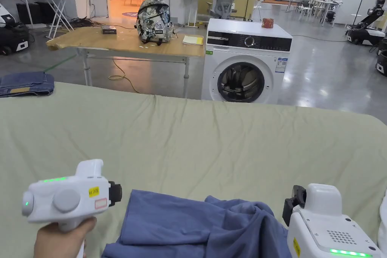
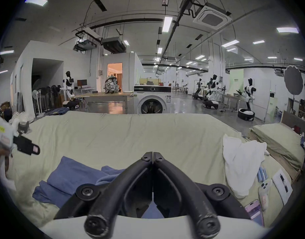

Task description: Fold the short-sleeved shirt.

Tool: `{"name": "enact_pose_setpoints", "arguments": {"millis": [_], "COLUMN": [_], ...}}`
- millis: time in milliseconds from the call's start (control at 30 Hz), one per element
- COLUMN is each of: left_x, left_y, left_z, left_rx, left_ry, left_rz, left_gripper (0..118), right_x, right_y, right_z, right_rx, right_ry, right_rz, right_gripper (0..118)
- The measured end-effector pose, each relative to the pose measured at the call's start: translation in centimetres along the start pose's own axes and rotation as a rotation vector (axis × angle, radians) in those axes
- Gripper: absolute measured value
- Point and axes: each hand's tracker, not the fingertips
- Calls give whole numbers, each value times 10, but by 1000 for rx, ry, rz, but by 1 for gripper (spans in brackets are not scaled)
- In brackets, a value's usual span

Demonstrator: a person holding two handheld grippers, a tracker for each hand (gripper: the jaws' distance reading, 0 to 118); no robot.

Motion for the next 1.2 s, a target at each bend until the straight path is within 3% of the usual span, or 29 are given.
{"name": "enact_pose_setpoints", "arguments": {"millis": [233,333,367,400,567,633,700,800,1000,1200], "left_x": [1,3,11,15,29,42,57,65,57,44], "left_y": [55,61,58,56,44,35,28,19,17,9], "left_z": [-88,-120,-124,-133,-164,-165,-160,-156,-102,-31], "left_rx": [-181,-235,-258,-270,-375,-367,-325,-303,-183,-71], "left_ry": [17,31,50,64,119,185,203,173,85,24], "left_rz": [-28,-36,-53,-71,-80,-129,-196,-247,-177,-155], "left_gripper": [2,39,65,71,64,47,20,0,0,0], "right_x": [10,17,20,23,36,40,44,49,67,87], "right_y": [-6,-10,-12,-13,-22,-26,-29,-31,-22,-24], "right_z": [-9,-13,-14,-14,-21,-24,-25,-29,-36,-67], "right_rx": [-31,-47,-53,-59,-89,-107,-118,-136,-186,-473], "right_ry": [-19,-34,-43,-49,-74,-87,-95,-96,-89,12], "right_rz": [-3,0,2,3,11,9,1,-15,-16,-28], "right_gripper": [0,0,0,0,0,0,0,0,0,4]}}
